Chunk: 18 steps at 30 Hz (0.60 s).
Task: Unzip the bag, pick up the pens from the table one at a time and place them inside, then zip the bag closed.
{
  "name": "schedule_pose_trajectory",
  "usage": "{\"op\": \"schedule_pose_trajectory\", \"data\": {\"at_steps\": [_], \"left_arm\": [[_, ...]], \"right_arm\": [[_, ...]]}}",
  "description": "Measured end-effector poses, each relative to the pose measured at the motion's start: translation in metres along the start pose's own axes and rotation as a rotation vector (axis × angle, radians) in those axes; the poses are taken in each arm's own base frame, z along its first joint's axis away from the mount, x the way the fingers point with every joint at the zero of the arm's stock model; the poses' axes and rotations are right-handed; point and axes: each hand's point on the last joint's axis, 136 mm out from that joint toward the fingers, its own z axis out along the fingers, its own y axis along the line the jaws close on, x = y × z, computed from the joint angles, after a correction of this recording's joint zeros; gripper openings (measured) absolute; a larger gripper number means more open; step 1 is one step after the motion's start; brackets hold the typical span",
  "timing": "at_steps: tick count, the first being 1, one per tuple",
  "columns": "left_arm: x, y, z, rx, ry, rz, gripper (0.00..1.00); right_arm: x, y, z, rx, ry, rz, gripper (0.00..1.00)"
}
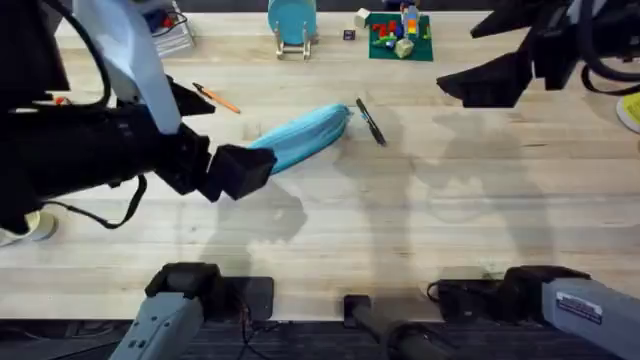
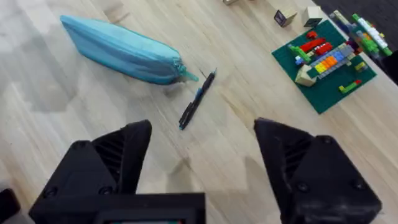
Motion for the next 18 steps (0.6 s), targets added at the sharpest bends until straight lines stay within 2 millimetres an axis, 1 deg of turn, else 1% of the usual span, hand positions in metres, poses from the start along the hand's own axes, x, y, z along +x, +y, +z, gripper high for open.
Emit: {"op": "schedule_pose_trajectory", "data": {"at_steps": [8,11,14,18], "left_arm": [[0.018,-0.004,0.003,0.026,0.075,0.168,0.993],[0.026,-0.003,0.011,0.047,0.110,0.215,0.995],[0.035,0.002,0.023,0.055,0.149,0.240,0.995],[0.036,0.011,0.042,0.061,0.159,0.255,0.995]], "right_arm": [[0.000,0.000,0.000,0.000,0.000,-0.011,0.996],[0.000,0.000,0.000,0.000,0.000,-0.013,0.996],[0.000,0.000,0.000,0.000,0.000,-0.015,0.996],[0.000,0.000,0.000,0.000,0.000,-0.016,0.996]]}}
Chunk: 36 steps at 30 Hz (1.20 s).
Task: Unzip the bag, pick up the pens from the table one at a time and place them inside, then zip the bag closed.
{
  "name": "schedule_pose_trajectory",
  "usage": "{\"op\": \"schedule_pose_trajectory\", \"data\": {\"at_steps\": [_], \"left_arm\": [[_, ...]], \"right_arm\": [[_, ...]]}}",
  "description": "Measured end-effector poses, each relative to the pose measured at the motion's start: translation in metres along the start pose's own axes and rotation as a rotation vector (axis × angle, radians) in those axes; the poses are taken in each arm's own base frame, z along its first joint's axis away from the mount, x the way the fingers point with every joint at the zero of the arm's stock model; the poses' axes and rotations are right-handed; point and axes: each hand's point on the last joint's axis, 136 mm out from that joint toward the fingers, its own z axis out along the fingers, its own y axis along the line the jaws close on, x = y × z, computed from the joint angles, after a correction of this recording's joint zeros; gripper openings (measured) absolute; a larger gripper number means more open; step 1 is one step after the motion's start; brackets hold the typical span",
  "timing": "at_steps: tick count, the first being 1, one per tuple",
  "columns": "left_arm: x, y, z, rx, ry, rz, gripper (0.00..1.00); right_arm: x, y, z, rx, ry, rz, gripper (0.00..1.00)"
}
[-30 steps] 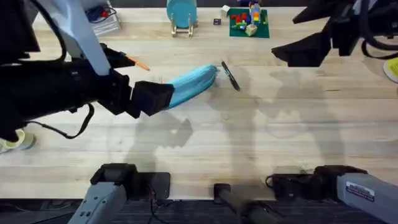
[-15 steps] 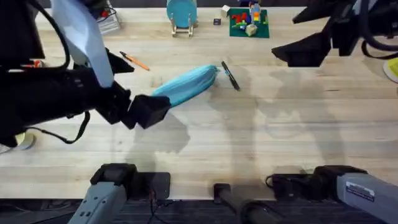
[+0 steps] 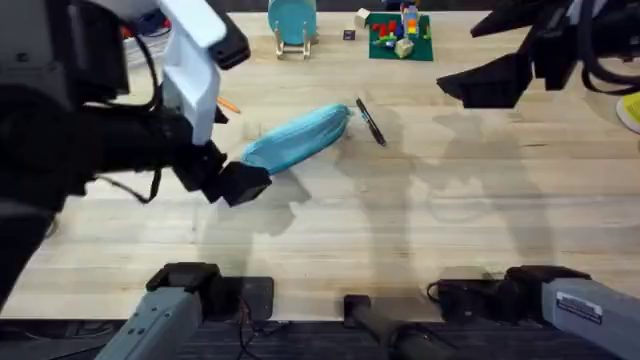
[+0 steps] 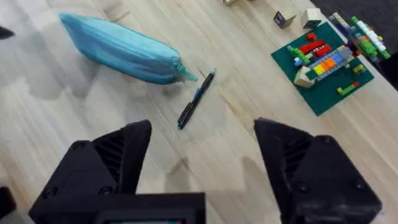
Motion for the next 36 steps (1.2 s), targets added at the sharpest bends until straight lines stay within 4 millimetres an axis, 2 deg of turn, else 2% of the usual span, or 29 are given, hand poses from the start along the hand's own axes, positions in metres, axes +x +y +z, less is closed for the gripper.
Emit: {"op": "schedule_pose_trajectory", "data": {"at_steps": [8,14,22,26,32,36], "left_arm": [[0.002,0.011,0.024,0.043,0.038,-0.011,0.995],[0.016,0.020,0.039,0.080,0.090,-0.077,0.995],[0.025,0.033,0.037,0.073,0.072,-0.120,0.995],[0.027,0.033,0.040,0.084,0.069,-0.106,0.995],[0.047,0.023,0.067,0.182,0.124,-0.145,0.995],[0.045,0.024,0.080,0.216,0.100,-0.146,0.995]], "right_arm": [[0.000,0.000,0.000,0.000,0.000,-0.003,0.995],[0.000,0.000,0.000,0.000,0.000,-0.003,0.995],[0.000,0.000,0.000,0.000,0.000,-0.003,0.995],[0.000,0.000,0.000,0.000,0.000,-0.002,0.995],[0.000,0.000,0.000,0.000,0.000,-0.003,0.996],[0.000,0.000,0.000,0.000,0.000,-0.003,0.995]]}}
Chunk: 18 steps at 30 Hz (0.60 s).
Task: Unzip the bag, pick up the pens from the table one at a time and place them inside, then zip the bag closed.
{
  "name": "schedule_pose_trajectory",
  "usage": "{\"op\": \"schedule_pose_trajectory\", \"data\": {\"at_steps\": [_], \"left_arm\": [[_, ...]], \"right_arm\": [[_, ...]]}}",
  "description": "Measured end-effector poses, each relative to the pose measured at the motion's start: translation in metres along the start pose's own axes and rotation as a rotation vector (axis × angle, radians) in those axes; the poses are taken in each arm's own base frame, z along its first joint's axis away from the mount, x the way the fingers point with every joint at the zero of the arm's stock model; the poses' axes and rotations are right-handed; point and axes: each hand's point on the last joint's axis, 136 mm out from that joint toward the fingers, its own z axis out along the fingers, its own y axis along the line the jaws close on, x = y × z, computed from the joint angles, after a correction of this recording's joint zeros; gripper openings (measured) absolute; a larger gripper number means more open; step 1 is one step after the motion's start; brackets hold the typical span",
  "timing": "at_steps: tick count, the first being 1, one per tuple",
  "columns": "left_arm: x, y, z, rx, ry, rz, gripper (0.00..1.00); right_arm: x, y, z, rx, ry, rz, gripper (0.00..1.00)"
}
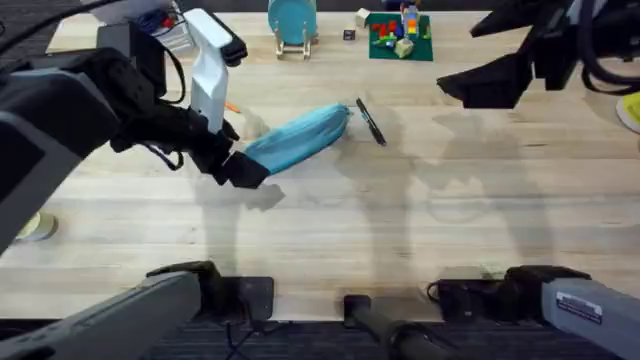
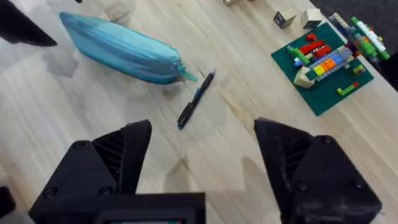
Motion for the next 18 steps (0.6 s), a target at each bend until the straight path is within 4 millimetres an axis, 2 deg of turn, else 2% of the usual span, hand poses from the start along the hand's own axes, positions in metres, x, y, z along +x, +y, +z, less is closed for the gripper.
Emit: {"op": "schedule_pose_trajectory", "data": {"at_steps": [18], "left_arm": [[-0.005,0.004,0.014,0.050,-0.032,-0.004,0.995]], "right_arm": [[0.000,0.000,0.000,0.000,0.000,0.000,0.996]]}}
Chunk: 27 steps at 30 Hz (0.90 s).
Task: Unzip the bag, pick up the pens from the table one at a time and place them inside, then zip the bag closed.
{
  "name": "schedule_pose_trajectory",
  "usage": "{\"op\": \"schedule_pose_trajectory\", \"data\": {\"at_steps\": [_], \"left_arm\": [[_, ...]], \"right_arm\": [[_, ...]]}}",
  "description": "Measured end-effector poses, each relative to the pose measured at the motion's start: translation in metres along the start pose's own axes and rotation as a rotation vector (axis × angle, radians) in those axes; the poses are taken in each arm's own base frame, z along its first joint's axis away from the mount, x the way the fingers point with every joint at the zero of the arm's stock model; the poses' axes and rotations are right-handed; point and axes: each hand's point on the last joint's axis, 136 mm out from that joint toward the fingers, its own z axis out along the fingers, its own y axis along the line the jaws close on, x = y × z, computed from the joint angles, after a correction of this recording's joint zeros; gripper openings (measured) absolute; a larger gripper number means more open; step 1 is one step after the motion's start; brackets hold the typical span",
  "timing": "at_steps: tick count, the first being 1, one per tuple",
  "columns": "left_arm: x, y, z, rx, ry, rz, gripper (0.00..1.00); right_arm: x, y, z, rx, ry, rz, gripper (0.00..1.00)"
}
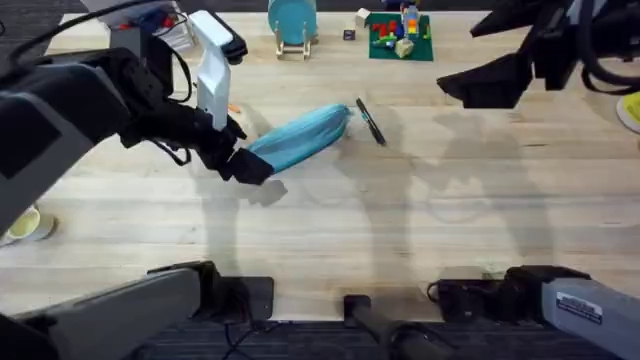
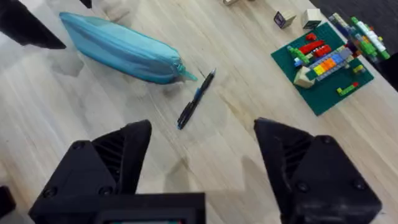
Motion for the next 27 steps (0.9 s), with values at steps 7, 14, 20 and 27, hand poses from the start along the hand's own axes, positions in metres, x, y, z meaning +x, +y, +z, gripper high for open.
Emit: {"op": "schedule_pose_trajectory", "data": {"at_steps": [7,14,20,27], "left_arm": [[-0.0033,0.0006,0.0017,0.008,-0.018,0.004,0.587],[-0.0047,0.0013,0.0019,0.006,-0.024,0.014,0.050],[-0.0047,0.0010,0.0019,0.007,-0.024,0.013,0.045],[-0.0044,0.0005,0.0019,0.010,-0.023,0.012,0.040]], "right_arm": [[0.0000,0.0000,0.0000,0.000,0.000,0.000,0.996],[0.0000,0.0000,0.0000,0.000,0.000,0.000,0.996],[0.0001,0.0000,0.0001,0.000,0.000,0.000,0.996],[-0.0002,-0.0002,0.0001,0.001,-0.001,-0.028,0.996]]}}
